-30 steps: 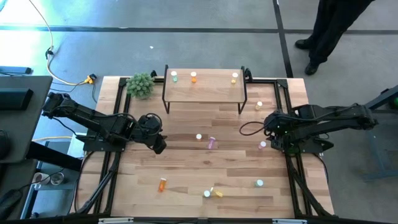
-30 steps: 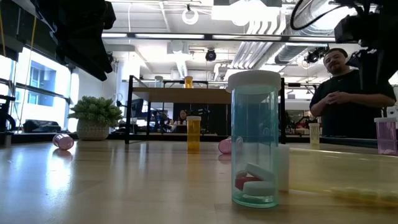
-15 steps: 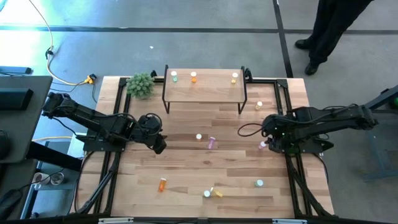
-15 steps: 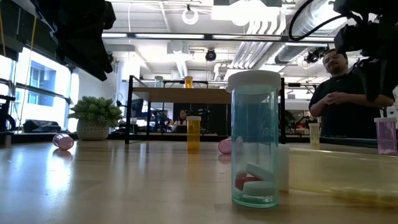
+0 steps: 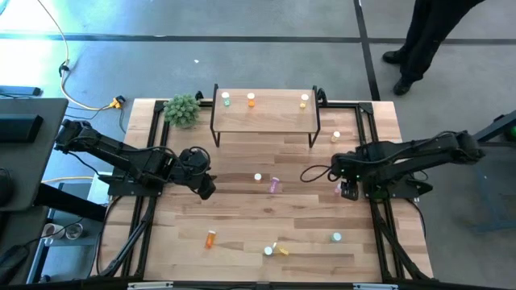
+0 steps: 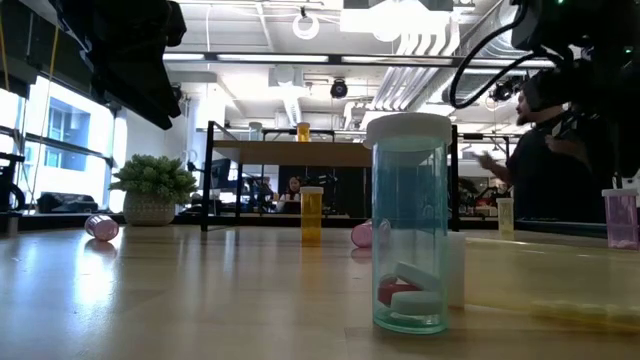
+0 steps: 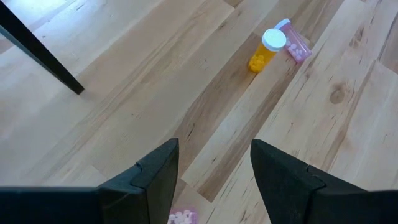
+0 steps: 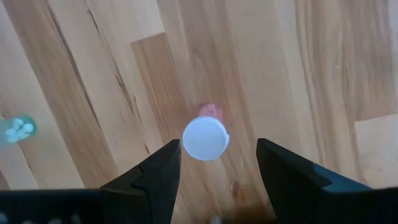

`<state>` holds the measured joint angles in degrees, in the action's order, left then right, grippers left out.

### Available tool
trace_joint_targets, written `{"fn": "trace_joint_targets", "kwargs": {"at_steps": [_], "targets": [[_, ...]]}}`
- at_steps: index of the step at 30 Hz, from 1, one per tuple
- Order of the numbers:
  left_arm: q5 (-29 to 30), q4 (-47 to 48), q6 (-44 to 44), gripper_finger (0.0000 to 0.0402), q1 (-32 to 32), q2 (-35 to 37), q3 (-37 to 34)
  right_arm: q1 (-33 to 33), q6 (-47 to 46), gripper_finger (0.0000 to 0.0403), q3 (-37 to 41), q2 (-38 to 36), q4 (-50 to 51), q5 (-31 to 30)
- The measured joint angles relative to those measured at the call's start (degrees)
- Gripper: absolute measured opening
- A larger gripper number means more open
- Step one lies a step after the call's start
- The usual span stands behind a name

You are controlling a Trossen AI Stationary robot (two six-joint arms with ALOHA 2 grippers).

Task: Pick and place medicine bottles onto shelf by color
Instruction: Put the right purple pill bottle on the shelf

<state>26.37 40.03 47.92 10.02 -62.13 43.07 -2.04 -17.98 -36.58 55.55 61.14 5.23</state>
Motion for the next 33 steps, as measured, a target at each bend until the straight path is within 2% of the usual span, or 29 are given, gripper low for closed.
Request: {"fn": "trace_joint_targets", "kwargs": {"at_steps": [13,19,33], "targets": [[0.38,0.01,-0.11,0.0188,0.0,0.0,0.0,-0.03,0.0,0.0201,0.0,3.69,-1.27,1.08],[0.44,0.02,-0.11,0.0188,0.01,0.0,0.0,-2.52,-0.38,0.0201,0.0,5.51,-1.95,1.02],[1.33,0.02,-0.11,0.0188,0.02,0.0,0.0,-7.08,-5.57,0.0192,-0.02,7.19,-3.26,-4.81]]}}
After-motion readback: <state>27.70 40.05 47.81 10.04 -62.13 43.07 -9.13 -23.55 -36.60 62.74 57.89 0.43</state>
